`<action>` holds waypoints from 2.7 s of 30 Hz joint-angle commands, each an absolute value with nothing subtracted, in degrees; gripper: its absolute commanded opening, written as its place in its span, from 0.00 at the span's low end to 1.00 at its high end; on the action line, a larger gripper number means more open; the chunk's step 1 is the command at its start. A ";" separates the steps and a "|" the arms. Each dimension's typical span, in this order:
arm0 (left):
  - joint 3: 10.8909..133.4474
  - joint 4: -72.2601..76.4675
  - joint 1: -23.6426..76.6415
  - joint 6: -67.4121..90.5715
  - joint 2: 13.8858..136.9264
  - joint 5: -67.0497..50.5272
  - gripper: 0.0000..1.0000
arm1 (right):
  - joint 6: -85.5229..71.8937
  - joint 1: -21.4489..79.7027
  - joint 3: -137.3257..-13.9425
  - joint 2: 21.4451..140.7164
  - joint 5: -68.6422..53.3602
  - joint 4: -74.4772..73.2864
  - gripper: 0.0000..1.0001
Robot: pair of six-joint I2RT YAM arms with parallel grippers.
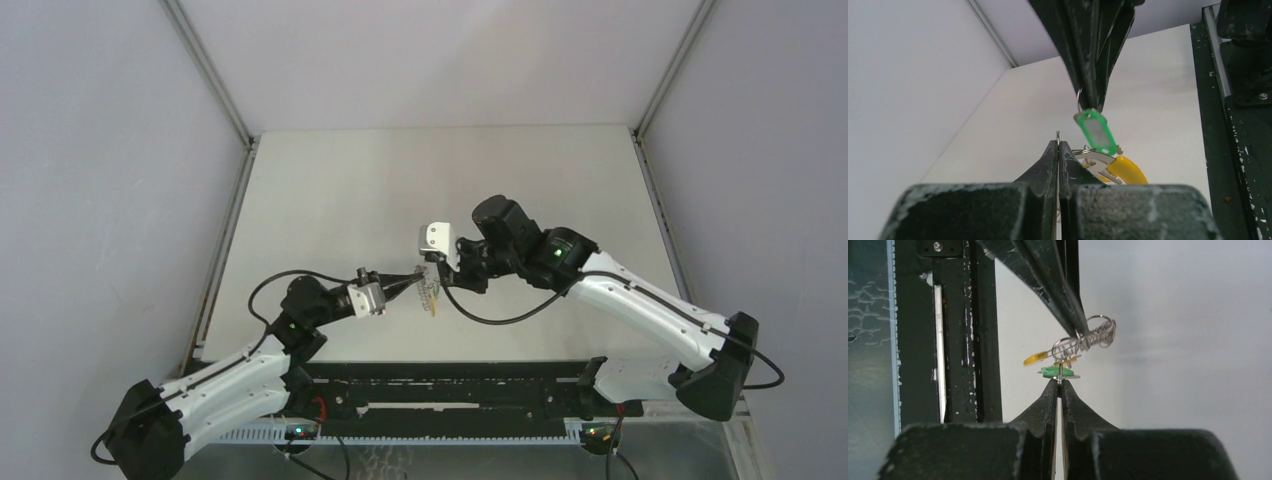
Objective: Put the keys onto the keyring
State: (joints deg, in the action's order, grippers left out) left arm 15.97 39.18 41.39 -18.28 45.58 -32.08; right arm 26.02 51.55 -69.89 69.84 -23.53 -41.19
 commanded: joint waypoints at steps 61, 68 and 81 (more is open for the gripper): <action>15.90 41.36 45.44 -21.72 44.56 -30.65 0.00 | 21.83 46.29 -76.55 79.79 -27.93 -46.14 0.00; 13.84 46.83 43.77 -16.78 44.76 -32.58 0.00 | 33.31 48.84 -63.25 67.93 -24.72 -35.52 0.00; 14.50 51.77 42.89 -11.40 46.61 -38.02 0.00 | 36.38 51.26 -58.80 66.35 -20.07 -26.40 0.00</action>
